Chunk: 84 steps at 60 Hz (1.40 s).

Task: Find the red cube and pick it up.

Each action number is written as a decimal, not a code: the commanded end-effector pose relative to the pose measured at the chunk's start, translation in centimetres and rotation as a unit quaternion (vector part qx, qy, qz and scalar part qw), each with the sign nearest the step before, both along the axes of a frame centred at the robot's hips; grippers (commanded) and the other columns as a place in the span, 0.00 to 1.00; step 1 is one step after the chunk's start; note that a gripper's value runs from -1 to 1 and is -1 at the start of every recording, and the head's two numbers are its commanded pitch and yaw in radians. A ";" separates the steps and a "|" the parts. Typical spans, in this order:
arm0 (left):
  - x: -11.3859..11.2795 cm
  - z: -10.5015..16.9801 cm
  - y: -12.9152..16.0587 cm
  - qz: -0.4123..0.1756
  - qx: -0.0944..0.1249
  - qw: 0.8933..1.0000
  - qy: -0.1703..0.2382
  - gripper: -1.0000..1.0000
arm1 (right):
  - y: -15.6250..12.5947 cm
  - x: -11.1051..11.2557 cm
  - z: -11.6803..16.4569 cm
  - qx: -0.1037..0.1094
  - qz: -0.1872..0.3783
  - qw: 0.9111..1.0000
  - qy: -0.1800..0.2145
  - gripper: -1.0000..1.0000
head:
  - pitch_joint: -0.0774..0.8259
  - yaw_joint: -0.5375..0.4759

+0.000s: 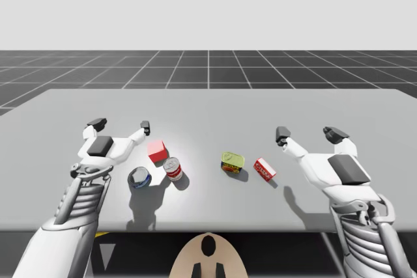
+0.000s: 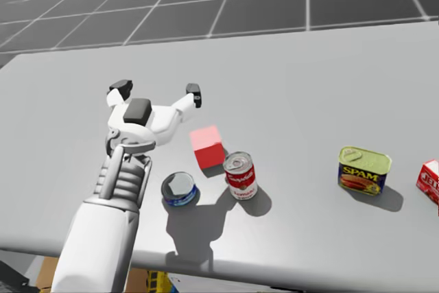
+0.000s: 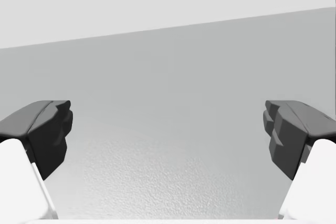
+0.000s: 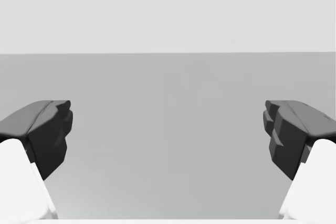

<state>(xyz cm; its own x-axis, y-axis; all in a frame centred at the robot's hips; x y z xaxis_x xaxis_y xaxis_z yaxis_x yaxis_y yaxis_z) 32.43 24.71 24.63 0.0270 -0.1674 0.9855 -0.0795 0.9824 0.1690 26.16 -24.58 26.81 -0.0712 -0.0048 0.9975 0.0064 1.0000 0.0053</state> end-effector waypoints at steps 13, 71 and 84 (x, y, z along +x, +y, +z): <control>-0.1 0.0 -0.4 -0.011 -0.004 1.000 0.005 0.00 | 0.2 0.0 -0.2 0.002 0.005 1.000 0.006 0.00 | 0.77 0.83; -0.5 -2.8 7.1 -0.310 0.035 0.921 0.231 0.00 | 0.2 0.0 -0.1 0.015 0.013 1.000 0.013 0.00 | 0.74 0.85; 2.5 -4.4 6.0 -0.334 0.040 0.907 0.254 0.00 | 0.1 0.0 -0.1 0.016 0.014 1.000 0.013 0.00 | 0.74 0.85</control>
